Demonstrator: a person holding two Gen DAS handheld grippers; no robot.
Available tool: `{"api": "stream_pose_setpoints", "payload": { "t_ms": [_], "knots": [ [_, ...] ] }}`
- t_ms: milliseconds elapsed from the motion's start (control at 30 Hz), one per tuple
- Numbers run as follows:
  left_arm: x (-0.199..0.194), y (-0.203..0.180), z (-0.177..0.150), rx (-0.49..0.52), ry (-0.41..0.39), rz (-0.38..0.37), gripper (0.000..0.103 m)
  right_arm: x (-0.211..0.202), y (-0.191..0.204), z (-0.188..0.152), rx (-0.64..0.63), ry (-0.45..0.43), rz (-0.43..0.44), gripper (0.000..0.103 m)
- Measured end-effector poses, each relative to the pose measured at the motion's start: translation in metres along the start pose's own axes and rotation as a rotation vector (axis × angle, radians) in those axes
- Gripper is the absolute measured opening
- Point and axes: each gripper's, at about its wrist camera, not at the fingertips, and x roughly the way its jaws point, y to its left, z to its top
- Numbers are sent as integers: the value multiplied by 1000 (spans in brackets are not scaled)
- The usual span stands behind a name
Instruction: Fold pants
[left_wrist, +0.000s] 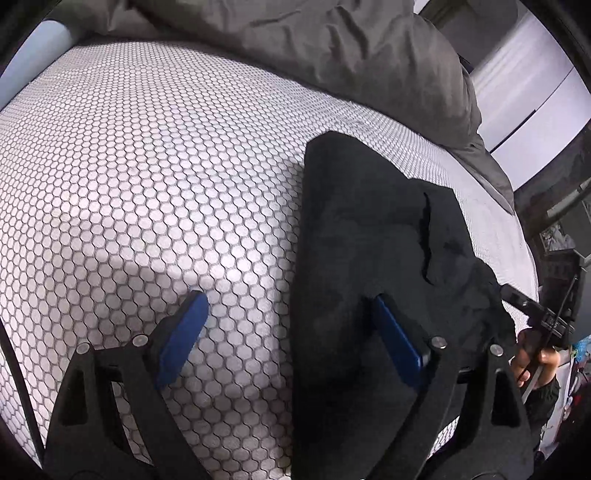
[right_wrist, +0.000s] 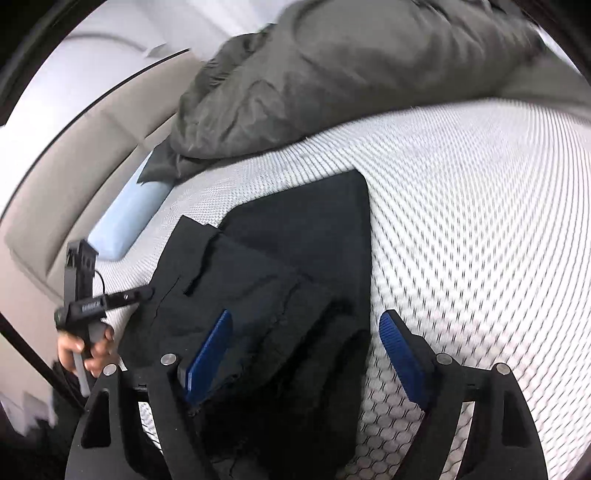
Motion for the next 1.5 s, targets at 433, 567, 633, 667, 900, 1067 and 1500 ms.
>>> {"api": "stream_pose_setpoints", "payload": {
  "t_ms": [433,567,633,667,900,1067,1500],
  "knots": [
    [7,-38,14,78,-70,26,30,39,22,9,-58,-31,-66,42],
    [14,-49,28,115,-102,123,31,58,28,23,-80,-66,-190,44],
    [21,-51,34,115,-118,160,33,57,27,23,-73,-42,-215,54],
    [19,-54,32,121,-126,184,34,51,24,21,-68,-43,-211,55],
    [-16,-86,-9,250,-249,324,61,-13,64,-10,-213,-187,-200,81],
    [-30,-104,-25,284,-305,319,78,-1,86,-25,-299,-175,-220,88],
    [-2,-95,-34,296,-237,377,88,-6,31,-57,-133,-90,-336,92]
  ]
}}
